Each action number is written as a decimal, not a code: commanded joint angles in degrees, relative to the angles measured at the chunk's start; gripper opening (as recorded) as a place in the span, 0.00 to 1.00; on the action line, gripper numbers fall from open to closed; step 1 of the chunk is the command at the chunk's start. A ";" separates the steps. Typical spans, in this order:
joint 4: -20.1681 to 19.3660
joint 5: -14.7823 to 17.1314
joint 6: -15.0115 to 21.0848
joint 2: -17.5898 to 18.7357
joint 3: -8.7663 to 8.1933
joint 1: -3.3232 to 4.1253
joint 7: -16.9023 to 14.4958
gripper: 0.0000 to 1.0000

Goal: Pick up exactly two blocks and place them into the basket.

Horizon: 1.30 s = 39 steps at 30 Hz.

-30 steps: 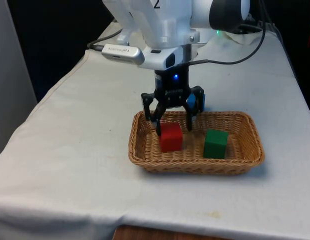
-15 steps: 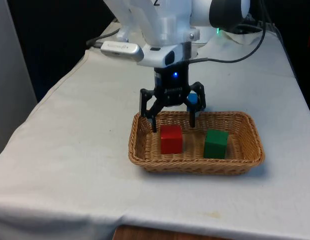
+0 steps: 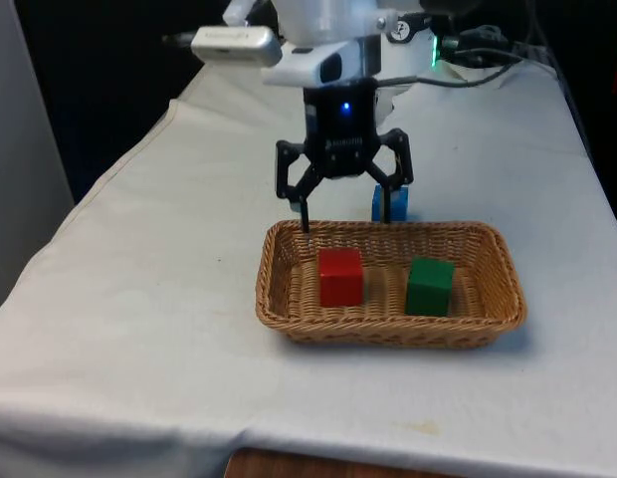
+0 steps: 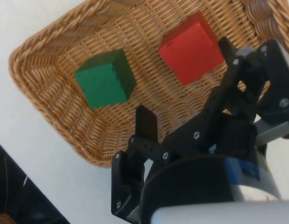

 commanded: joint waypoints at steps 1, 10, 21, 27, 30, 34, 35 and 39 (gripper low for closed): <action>-0.63 -0.74 -0.23 -0.86 -0.74 0.63 1.20 1.00; -2.06 -2.81 -0.06 -3.44 -0.86 0.69 3.90 1.00; -5.16 -5.96 0.46 -7.16 -0.92 0.92 6.88 1.00; -6.47 -7.33 0.57 -8.77 -0.92 0.97 8.08 1.00; -7.62 -8.31 0.63 -10.08 -0.92 1.03 9.00 1.00; -8.48 -9.00 0.69 -10.94 -0.86 1.03 9.80 1.00; -8.82 -9.17 0.74 -11.23 -0.86 1.03 10.03 1.00; -10.26 -9.97 0.97 -12.49 -0.86 1.15 11.00 1.00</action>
